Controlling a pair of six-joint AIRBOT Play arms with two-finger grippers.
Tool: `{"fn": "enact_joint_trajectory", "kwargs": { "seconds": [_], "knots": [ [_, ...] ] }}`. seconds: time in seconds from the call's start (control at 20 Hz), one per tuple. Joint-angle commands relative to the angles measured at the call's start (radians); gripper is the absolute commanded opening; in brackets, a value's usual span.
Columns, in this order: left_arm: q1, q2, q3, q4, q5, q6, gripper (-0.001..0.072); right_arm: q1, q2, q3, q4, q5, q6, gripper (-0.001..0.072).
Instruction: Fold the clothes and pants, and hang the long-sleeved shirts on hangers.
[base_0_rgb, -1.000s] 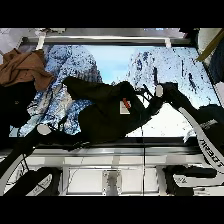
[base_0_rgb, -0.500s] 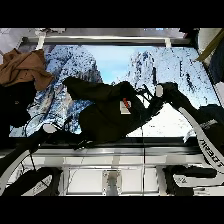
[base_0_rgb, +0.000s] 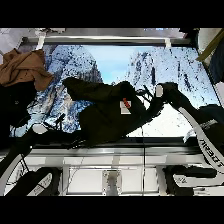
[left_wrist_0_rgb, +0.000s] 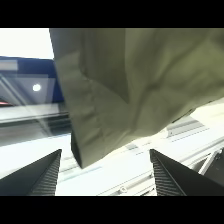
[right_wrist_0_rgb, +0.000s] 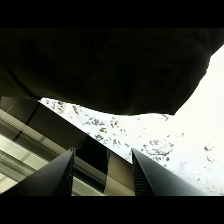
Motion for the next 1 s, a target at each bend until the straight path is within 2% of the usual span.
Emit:
{"fn": "enact_joint_trajectory", "kwargs": {
  "seconds": [0.0,0.35,0.8,0.85,0.9,0.95],
  "knots": [
    [-0.002,0.002,-0.002,0.023,-0.024,0.0,0.0606,0.001,0.001,0.0,0.0,-0.009,0.01,0.0376],
    [-0.131,-0.076,-0.006,-0.021,0.084,0.001,0.0606,0.001,0.001,0.0,0.001,-0.007,0.028,0.0376],
    [-0.168,-0.146,-0.006,-0.108,0.172,0.001,0.0595,0.001,0.001,0.0,0.0,-0.011,0.028,0.0376],
    [-0.168,-0.145,-0.005,-0.128,0.189,0.003,0.045,0.001,0.001,0.0,0.0,-0.011,0.028,0.0375],
    [-0.168,-0.145,-0.005,-0.151,0.203,0.005,0.0254,0.001,0.001,0.0,0.0,-0.011,0.028,0.0376],
    [-0.167,-0.145,-0.005,-0.163,0.211,0.005,0.0128,0.001,0.003,0.0,-0.002,-0.011,0.027,0.0376]
  ]
}}
